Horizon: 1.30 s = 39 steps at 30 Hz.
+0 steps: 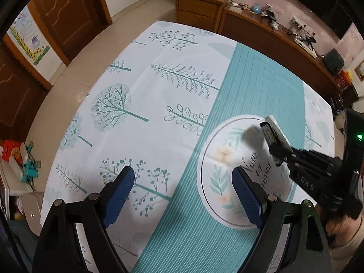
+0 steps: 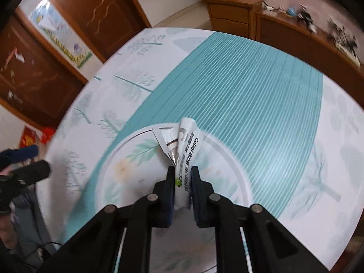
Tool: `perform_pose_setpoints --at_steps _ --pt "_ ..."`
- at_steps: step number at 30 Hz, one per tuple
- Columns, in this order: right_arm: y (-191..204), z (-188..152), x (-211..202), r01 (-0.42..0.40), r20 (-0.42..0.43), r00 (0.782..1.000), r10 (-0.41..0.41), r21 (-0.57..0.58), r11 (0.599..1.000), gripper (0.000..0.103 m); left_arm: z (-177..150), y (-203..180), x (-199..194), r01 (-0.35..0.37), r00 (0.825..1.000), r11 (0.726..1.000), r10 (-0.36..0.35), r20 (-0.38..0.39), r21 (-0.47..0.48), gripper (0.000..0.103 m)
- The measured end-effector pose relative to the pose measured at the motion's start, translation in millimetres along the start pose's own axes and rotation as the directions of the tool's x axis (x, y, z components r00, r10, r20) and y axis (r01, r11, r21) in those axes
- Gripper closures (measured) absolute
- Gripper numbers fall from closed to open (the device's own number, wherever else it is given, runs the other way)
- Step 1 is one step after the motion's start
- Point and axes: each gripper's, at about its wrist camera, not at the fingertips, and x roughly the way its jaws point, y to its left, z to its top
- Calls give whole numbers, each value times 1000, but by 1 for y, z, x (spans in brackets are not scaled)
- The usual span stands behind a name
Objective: Collect trash
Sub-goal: 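Lift the held scrap and carry it over the black bin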
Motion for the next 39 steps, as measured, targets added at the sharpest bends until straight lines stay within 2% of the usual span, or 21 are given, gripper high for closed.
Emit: perform_pose_setpoints --at_steps 9,18,22,27,35,39 --pt "39 -39 -51 -74 106 993 60 134 988 91 -25 7 -32 48 997 997 -51 50 62 17" --pt "89 -91 -95 -50 185 983 -1 269 962 91 -59 38 -79 131 985 979 -147 95 158 17" --pt "123 -115 -113 -39 224 974 -33 311 950 91 -77 60 -102 172 974 961 -199 106 218 17" --pt "171 -148 -135 -13 273 957 -96 372 928 91 -103 94 -128 220 957 925 -266 114 308 17" --pt "247 -196 -152 10 344 918 -195 473 881 91 -145 155 -150 248 937 874 -326 125 417 17" --pt "275 -222 -155 -2 372 901 -224 519 855 91 -163 178 -154 248 935 859 -333 122 447 17"
